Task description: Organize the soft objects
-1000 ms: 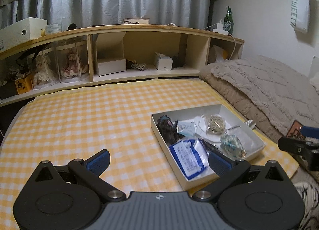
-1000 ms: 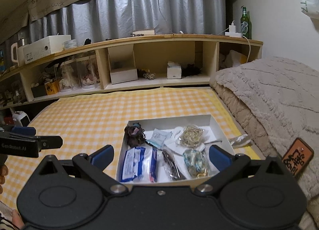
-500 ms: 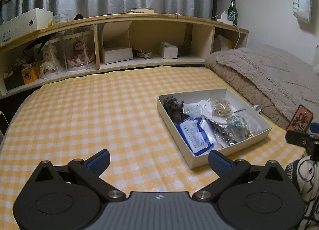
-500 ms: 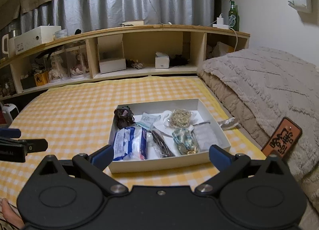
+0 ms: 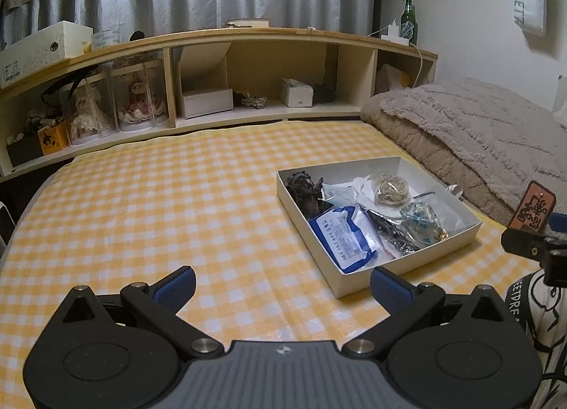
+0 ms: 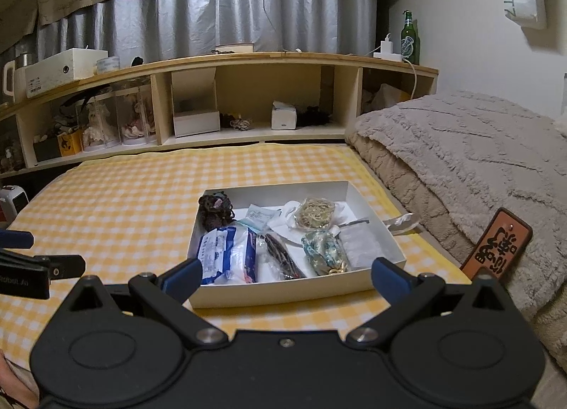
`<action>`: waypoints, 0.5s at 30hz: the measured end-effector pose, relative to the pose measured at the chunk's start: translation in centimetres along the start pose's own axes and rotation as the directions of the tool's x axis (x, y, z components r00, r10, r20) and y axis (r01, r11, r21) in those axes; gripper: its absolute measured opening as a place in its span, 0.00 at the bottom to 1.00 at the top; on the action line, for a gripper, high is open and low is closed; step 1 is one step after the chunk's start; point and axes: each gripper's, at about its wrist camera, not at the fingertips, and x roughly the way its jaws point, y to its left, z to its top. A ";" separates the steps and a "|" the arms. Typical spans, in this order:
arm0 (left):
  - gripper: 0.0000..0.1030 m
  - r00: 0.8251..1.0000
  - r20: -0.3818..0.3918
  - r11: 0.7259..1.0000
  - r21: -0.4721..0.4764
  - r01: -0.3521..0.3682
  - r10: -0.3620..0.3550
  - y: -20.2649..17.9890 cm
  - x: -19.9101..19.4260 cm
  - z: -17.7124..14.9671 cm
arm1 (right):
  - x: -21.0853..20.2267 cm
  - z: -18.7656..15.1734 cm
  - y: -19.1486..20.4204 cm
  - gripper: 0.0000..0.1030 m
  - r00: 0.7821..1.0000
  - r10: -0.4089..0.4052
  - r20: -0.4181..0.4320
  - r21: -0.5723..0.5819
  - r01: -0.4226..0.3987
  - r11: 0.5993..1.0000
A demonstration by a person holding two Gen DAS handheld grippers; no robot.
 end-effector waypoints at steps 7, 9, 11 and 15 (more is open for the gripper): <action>1.00 1.000 0.012 1.000 -0.005 0.003 -0.003 0.1 -0.2 0.0 | 0.0 0.0 0.1 1.00 1.000 -0.008 -0.002 -0.006 0.008 1.000; 1.00 1.000 0.014 1.000 -0.007 0.003 -0.002 0.1 -0.3 0.0 | 0.0 0.0 0.1 1.00 1.000 -0.007 -0.002 -0.007 0.007 1.000; 1.00 1.000 0.016 1.000 -0.008 0.002 -0.002 0.1 -0.3 0.0 | 0.0 0.0 0.2 1.00 1.000 -0.007 -0.003 -0.006 0.007 1.000; 1.00 1.000 0.017 1.000 -0.009 0.002 -0.002 0.0 -0.4 0.0 | 0.1 -0.1 0.0 1.00 1.000 -0.009 -0.004 -0.007 0.009 1.000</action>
